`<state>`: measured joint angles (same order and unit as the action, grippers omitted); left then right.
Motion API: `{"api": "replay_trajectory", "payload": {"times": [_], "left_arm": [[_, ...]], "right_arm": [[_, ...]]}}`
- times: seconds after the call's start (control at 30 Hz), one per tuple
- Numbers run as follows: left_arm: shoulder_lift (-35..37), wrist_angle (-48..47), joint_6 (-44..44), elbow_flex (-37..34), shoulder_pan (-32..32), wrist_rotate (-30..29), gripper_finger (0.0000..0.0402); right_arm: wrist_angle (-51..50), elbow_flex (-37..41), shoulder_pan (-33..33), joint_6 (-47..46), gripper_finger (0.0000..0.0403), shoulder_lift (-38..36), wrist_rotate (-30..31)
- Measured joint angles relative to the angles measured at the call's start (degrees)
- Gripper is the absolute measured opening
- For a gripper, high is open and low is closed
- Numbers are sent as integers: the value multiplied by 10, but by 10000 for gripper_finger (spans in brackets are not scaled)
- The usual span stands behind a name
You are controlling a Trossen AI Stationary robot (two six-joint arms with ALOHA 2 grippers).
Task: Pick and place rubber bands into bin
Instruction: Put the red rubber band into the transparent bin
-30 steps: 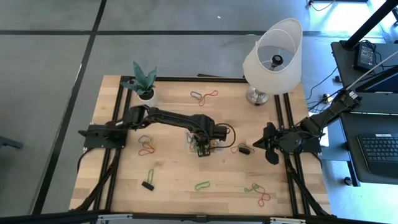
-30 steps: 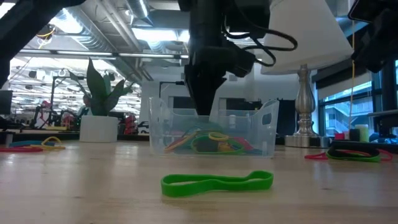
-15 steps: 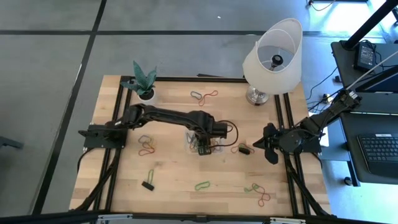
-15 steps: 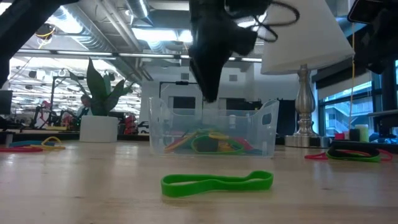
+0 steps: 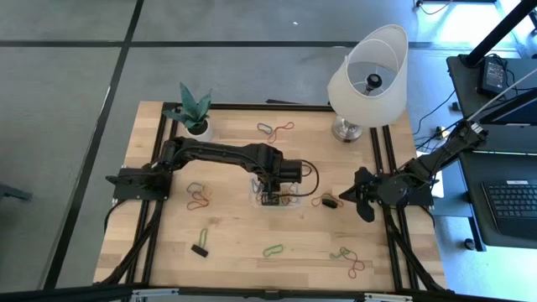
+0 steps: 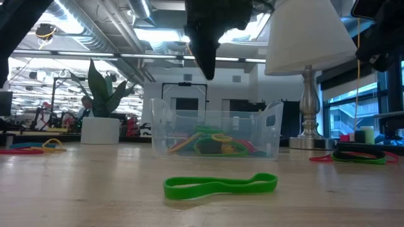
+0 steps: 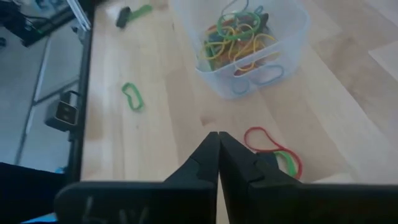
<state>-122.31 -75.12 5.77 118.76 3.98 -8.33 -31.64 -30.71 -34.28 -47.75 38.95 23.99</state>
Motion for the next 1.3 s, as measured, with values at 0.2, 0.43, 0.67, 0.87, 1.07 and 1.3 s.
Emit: {"api": "replay_trajectory", "payload": {"times": [0.2,0.43,0.67,0.87,1.07,1.3], "left_arm": [[50,24,-80,-45,8,0,50],[196,151,-91,-260,-1,21,4],[393,274,-27,-510,-8,24,3],[528,344,45,-649,-8,22,2],[606,377,70,-715,-8,18,2],[625,382,70,-721,-8,6,2]], "right_arm": [[-22,-48,0,-1,4,91,24],[-197,-150,13,-116,4,213,12],[-295,-209,47,-166,7,286,-67],[-322,-179,75,-162,33,334,-140],[-262,-131,79,-108,78,363,-166],[-167,-76,79,-25,140,364,-166]]}}
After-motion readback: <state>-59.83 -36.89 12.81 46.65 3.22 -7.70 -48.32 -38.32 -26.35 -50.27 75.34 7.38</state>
